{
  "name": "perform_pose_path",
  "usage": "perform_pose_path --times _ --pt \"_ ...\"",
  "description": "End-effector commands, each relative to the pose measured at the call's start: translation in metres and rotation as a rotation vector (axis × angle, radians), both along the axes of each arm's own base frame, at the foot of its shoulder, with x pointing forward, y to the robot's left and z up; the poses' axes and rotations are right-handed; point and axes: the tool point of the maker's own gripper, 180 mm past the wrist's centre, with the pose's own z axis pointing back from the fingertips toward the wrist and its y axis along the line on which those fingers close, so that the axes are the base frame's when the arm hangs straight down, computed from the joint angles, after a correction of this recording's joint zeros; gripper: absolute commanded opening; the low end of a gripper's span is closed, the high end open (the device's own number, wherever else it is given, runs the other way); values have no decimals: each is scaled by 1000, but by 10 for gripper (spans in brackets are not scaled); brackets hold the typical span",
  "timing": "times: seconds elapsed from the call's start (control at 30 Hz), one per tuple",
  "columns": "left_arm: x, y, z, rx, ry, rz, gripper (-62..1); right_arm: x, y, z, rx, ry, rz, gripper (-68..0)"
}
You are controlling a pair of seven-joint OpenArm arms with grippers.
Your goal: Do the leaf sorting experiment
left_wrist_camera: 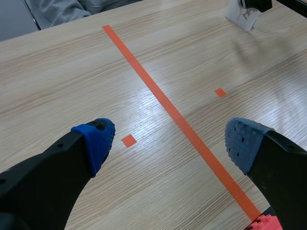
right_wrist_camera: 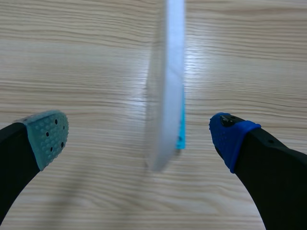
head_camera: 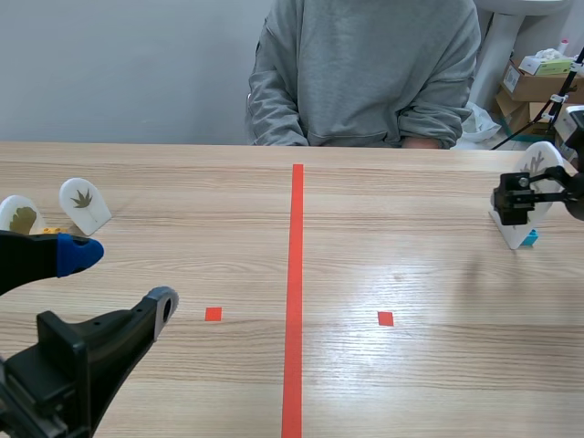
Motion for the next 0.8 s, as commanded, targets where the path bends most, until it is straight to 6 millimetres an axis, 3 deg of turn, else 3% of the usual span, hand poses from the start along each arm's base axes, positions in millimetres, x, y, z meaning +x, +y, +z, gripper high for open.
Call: perform_pose_path --times 0.0,0.2,0.43,0.77 --pt "2 -1 5 -16 -17 1 -112 -14 -17 8 -37 -22 -8 -71" --pt "2 -1 5 -16 -17 1 -112 -71 -1 22 -60 -82 93 -71" --pt "2 0 5 -11 -23 0 -112 -134 48 60 -83 -149 305 -71" --pt "12 21 7 89 -80 65 -112 -194 132 88 -68 -133 539 -71"
